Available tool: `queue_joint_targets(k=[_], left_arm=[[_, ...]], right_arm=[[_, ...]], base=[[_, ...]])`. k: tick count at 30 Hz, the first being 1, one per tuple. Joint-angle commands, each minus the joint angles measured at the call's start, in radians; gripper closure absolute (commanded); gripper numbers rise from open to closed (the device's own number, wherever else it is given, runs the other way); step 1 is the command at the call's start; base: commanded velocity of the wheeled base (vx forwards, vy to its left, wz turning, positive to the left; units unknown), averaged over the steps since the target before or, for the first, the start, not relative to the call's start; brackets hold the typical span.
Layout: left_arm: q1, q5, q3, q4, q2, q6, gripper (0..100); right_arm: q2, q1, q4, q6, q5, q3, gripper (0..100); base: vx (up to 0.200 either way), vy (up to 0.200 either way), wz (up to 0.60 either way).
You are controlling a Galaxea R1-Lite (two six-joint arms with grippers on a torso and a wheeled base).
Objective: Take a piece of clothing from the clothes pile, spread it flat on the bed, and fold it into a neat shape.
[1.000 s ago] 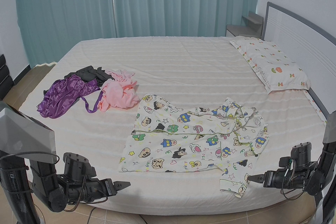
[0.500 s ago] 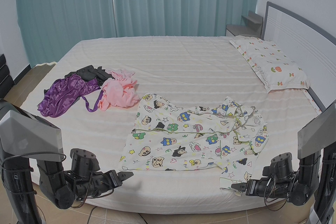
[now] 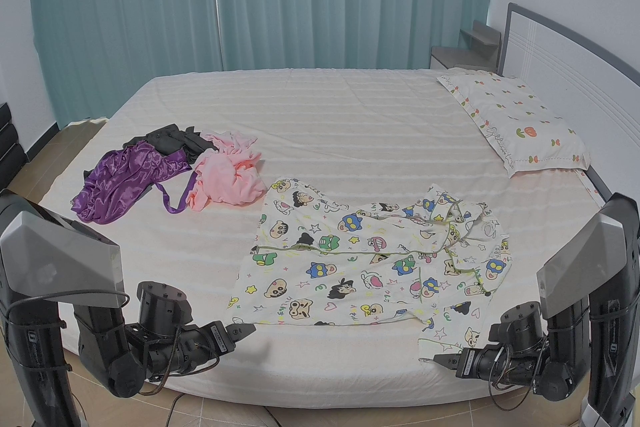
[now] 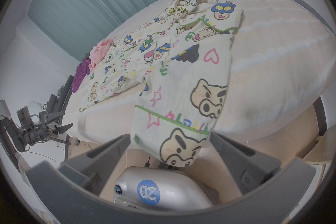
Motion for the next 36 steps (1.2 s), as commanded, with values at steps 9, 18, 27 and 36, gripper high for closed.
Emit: queue_joint_targets(k=[9,18,27,36], left_arm=[[0.000,0.028,-0.009,-0.002,0.005,-0.002,0],[-0.016,0.122,-0.098,0.000,0.069,-0.052,0],[-0.037,0.211,-0.190,0.001,0.163,-0.051,0],[-0.039,0.214,-0.288,0.015,0.201,-0.023,0]], right_arm=[[0.009,-0.003,0.022,-0.018,-0.087,0.018,100],[-0.135,-0.037,0.206,-0.078,-0.093,0.018,100],[-0.144,-0.069,0.235,-0.102,-0.093,0.018,100],[-0.152,-0.070,0.238,-0.122,-0.091,0.018,100]], base=[[0.000,0.000,0.00],[0.000,0.000,0.00],[0.000,0.000,0.00],[0.000,0.000,0.00]])
